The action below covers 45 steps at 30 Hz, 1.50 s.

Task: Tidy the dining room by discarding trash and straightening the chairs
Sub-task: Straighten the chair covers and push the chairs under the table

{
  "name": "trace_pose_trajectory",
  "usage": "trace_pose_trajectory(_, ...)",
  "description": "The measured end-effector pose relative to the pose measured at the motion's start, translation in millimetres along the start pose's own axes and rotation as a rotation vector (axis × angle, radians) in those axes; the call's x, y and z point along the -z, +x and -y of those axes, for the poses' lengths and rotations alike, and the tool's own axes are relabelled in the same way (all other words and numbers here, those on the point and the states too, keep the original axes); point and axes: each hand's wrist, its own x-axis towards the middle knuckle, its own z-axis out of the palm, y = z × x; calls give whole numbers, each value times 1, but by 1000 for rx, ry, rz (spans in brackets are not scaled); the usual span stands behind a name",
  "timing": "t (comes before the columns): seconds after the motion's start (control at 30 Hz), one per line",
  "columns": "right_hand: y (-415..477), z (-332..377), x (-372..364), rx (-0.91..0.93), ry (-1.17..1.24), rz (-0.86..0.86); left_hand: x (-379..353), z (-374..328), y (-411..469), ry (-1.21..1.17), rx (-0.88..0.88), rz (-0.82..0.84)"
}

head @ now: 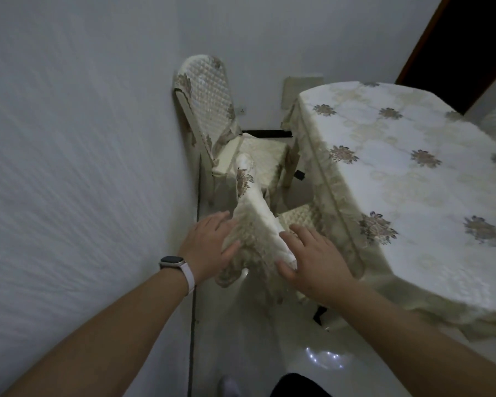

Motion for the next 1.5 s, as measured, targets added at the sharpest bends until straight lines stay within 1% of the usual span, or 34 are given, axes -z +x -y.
trace_pose_trajectory(0.17,13,-3,-11,-48,30,27,-12,10,30,-5,-113,9)
trace_pose_trajectory(0.33,36,-8,-30,-60,37,49,-24,25,70,85,-224,59)
trace_pose_trajectory(0.47,60,-16,-51,-52,21,53,-34,39,97,161,-300,137)
trace_pose_trajectory(0.57,80,-21,-67,-71,96,99,-38,47,120,194,-352,189)
trace_pose_trajectory(0.67,90,-19,-76,-77,172,52,-41,57,146,223,-445,215)
trace_pose_trajectory(0.77,96,-21,-82,-116,222,25,-46,66,165,194,-490,241)
trace_pose_trajectory(0.87,101,-26,-85,-139,248,94,-50,71,175,175,-516,261)
trace_pose_trajectory(0.93,102,-28,-83,-145,241,139,-53,74,179,162,-545,258)
trace_pose_trajectory(1.03,102,-30,-82,-179,230,143,-57,81,190,144,-638,235)
trace_pose_trajectory(1.2,102,-26,-86,-278,325,191,-69,90,215,118,-816,202)
trace_pose_trajectory(1.37,99,-18,-88,-382,392,134,-82,96,232,23,-945,113)
trace_pose_trajectory(1.5,98,-16,-91,-416,434,86,-87,95,239,-36,-1003,76)
